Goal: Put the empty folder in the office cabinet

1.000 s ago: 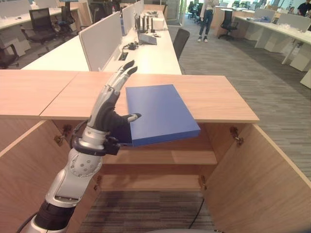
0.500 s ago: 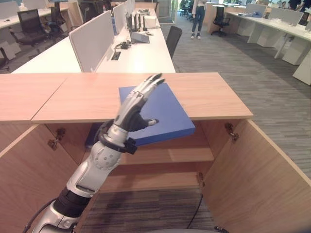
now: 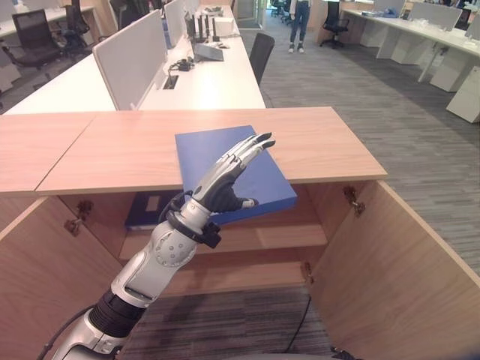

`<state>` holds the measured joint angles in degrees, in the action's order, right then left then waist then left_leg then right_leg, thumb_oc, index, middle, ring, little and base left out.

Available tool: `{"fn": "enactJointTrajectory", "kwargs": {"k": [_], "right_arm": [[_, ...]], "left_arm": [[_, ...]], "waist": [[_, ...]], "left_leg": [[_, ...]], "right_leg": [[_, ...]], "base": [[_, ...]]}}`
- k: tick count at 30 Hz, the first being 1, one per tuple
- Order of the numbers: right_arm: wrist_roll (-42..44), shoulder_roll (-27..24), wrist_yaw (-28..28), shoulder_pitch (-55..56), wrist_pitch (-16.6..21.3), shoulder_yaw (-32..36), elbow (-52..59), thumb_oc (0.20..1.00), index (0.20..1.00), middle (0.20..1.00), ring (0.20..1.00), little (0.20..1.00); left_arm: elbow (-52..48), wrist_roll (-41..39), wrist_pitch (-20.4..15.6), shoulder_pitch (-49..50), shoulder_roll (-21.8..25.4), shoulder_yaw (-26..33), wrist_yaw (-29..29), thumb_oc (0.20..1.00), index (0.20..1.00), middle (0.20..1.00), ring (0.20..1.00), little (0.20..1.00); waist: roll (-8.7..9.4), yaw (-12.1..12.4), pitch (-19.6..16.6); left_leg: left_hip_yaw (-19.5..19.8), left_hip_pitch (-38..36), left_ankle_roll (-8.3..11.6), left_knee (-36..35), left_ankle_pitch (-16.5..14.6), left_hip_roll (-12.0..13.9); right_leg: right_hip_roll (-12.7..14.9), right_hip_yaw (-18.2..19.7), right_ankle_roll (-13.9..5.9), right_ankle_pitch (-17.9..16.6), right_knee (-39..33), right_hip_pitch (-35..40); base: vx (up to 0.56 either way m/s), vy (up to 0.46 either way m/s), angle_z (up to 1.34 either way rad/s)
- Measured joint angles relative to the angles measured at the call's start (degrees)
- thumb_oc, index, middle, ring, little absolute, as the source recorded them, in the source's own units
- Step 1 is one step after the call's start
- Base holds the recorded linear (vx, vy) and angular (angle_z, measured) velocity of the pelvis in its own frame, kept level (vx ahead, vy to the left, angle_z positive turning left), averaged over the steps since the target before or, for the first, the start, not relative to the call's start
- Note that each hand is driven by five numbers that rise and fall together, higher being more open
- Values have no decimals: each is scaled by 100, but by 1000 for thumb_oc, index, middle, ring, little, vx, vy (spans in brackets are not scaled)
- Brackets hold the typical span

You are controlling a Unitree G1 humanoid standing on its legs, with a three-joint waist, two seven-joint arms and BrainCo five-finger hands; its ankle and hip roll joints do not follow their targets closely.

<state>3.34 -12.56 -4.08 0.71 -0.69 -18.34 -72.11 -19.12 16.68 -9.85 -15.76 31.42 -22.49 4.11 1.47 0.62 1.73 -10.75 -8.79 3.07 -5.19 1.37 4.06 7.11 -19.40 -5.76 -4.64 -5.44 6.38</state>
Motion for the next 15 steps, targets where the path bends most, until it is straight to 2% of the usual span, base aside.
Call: {"fn": "enactJointTrajectory", "kwargs": {"k": [3,15], "right_arm": [[-1,-9,0,-49,0,-1,0,1000,1000,1000,1000,1000],[-2,-3,-39,-59,6,-23,0,1000,1000,1000,1000,1000]], "left_arm": [[-96,7,0,12,56,3,-31,1000,1000,1000,1000,1000],[-191,61,-104,74,85,40,-100,1000,1000,1000,1000,1000]], "waist": [[-1,6,110],[8,14,113]], "left_leg": [[12,2,-1,-1,-2,6],[12,3,7,2,4,22]], "right_leg": [[-3,-10,1,0,0,6],[-24,-12,7,4,0,3]], "base": [[0,0,0],[0,0,0]]}}
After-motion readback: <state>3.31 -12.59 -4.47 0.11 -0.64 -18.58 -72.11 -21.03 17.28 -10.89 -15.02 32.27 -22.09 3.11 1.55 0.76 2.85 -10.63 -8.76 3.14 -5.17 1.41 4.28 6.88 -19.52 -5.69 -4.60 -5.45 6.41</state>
